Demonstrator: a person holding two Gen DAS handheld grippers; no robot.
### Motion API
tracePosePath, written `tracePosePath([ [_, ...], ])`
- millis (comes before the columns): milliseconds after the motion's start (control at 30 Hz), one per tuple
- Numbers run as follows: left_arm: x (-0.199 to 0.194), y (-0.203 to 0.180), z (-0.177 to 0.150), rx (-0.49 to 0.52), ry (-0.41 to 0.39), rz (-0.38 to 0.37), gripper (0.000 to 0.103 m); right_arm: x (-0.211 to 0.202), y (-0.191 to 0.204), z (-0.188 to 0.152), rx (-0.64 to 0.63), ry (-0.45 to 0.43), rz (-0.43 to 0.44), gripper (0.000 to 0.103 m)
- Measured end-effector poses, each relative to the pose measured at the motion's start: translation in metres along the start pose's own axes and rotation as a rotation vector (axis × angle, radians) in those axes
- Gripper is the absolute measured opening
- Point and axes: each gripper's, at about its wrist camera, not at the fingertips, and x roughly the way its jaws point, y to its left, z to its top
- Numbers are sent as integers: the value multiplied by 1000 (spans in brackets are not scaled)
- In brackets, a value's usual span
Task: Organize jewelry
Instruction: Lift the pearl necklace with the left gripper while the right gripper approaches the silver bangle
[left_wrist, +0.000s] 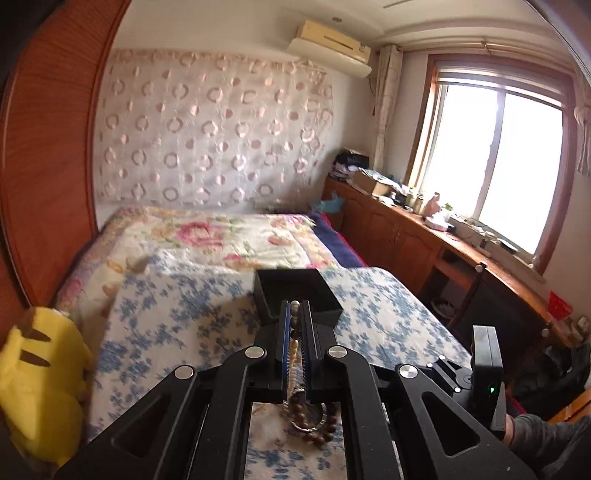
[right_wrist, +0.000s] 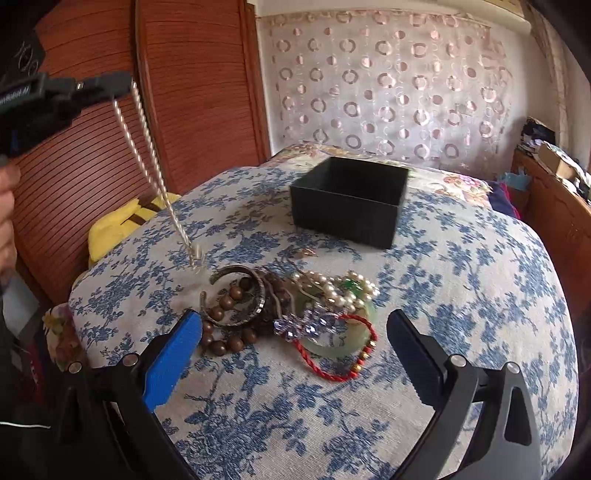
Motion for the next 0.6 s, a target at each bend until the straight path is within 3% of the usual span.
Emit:
tracePosePath([
  [233, -11, 17, 6, 4, -24, 80, 4, 26, 15, 10, -59, 52, 106, 81],
  [400, -12, 37, -2, -38, -12, 106, 4, 49, 27, 16, -100, 110, 168, 74],
  [600, -10, 52, -10, -67, 0, 104, 4, 69, 33, 20, -109, 161, 196, 73],
])
